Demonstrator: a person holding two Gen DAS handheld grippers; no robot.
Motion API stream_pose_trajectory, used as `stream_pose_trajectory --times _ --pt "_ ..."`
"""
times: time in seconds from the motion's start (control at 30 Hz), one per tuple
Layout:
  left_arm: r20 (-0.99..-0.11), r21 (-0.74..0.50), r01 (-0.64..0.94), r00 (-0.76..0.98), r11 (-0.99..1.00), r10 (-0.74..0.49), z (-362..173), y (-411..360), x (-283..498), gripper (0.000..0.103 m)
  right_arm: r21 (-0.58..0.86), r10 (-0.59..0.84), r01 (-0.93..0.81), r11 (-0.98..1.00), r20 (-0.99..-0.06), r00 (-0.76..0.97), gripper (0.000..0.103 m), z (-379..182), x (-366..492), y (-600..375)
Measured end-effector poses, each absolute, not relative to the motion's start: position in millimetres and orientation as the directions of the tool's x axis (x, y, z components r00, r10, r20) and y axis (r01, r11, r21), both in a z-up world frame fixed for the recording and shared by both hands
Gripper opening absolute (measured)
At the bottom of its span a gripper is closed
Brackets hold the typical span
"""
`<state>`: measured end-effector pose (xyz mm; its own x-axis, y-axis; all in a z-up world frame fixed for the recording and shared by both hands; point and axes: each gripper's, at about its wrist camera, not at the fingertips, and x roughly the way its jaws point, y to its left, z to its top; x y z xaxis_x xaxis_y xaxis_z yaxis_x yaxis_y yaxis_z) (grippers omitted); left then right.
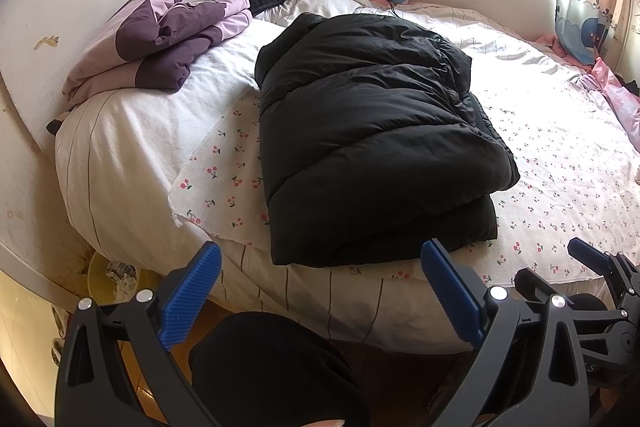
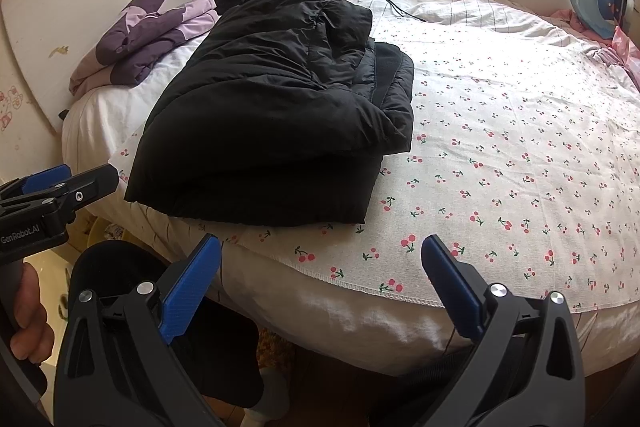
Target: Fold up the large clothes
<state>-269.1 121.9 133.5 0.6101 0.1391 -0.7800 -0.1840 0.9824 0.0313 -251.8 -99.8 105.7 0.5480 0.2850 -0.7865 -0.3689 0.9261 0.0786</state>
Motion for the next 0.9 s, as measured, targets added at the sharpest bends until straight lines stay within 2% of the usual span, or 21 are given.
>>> stream_pose_trajectory --times 0.1,0.23,0.43,0.6,0.9 --pt "-0.781 0.029 -0.183 0.609 0.983 0.136 133 122 -269 0.096 0.079 0.285 -0.368 0.926 -0.787 0.548 0.097 106 -252 -100" --pt "-0.761 -0.051 -0.168 0.645 0.984 0.07 136 126 -275 0.096 0.081 0.286 -0.369 0.926 -0.788 0.546 0.097 104 -253 -100" --pt "-0.721 0.033 -0.19 0.676 0.981 0.155 143 122 -279 0.096 0.086 0.288 -0.367 0.926 -0.789 0.543 0.097 102 -253 -102" --pt "-0.773 0.004 -0.18 0.624 0.984 0.117 138 127 -268 0.096 0.083 0.289 -0.372 0.924 -0.788 0.543 0.097 102 -253 -102" --pt "-0.784 0.001 -0.19 0.609 0.982 0.119 132 128 -267 0.096 0.084 0.289 -0.371 0.925 -0.789 0.542 0.097 102 -251 -105"
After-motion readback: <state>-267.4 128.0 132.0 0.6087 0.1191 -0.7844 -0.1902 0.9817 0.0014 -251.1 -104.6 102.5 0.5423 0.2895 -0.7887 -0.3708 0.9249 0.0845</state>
